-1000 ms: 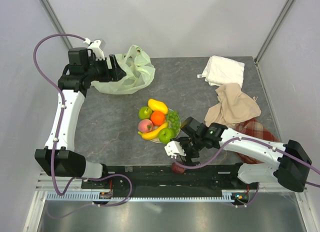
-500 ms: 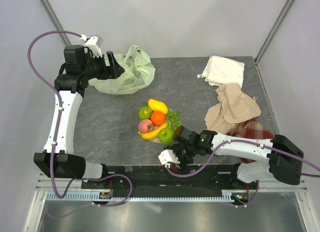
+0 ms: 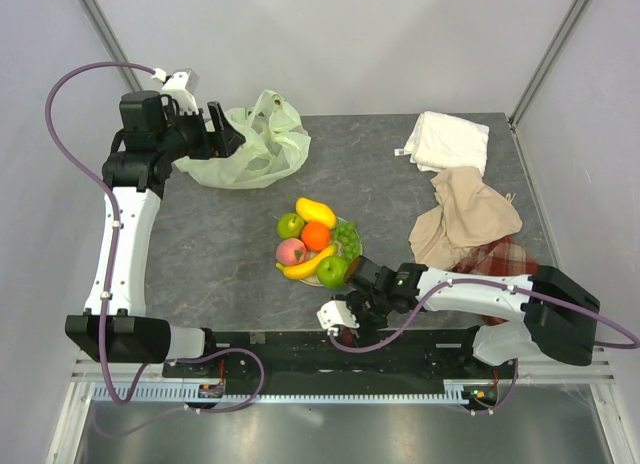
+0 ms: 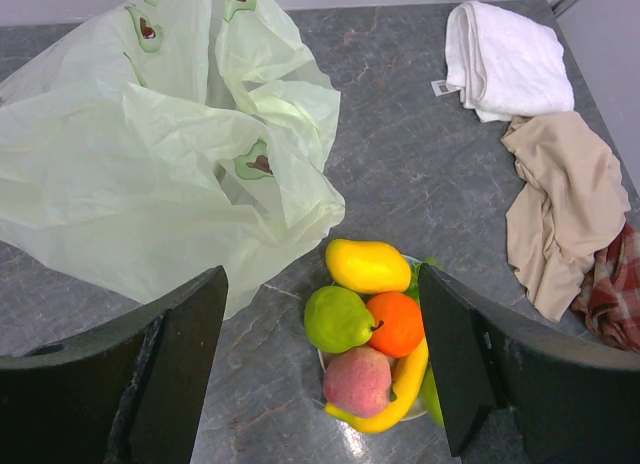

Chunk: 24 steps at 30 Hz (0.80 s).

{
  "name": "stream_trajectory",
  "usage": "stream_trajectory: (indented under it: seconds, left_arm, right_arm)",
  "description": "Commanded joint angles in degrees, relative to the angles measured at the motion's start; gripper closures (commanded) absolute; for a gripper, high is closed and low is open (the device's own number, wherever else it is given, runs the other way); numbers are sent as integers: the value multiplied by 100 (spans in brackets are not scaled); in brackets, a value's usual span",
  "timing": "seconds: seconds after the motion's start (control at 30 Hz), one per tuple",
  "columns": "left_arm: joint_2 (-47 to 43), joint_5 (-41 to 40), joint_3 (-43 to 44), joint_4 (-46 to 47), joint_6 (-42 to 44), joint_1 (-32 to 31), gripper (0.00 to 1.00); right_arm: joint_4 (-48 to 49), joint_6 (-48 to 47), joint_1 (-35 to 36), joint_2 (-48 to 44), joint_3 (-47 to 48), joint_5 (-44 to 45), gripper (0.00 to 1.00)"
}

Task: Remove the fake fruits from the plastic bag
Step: Pick up the fake fruit from the center of the board.

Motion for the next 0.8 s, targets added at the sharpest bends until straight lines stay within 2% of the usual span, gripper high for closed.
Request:
stream_trajectory:
  seconds: [0.0,0.07,0.2,0.4,0.53,0.63,0.77]
  left_arm:
    - [-44,135,115,165,24,45,15]
    - [-26,152,124,174,24,45,15]
    - [0,152,107,191,23,45,16]
    - [18,205,89,191,23,45,16]
    - [44,223,80,191,15,45,16]
    - [70,258,115,183,-3,45,16]
    - [141,328,221,200,-73,45,16]
  right_arm:
    - [99,-39,26,84,-51,-38,18]
    - [99,-66,26,67,-34,-73,23]
    - [29,48,26,40,168,-205,43]
    - [-910,-355,-70,-161,827,67,56]
    - [-1841,-672,-457,-346,1327,120,59]
    - [-2080,-751,-860,-540,1740,199,59]
    - [-2142,-751,-1318,-269,2530,252,58]
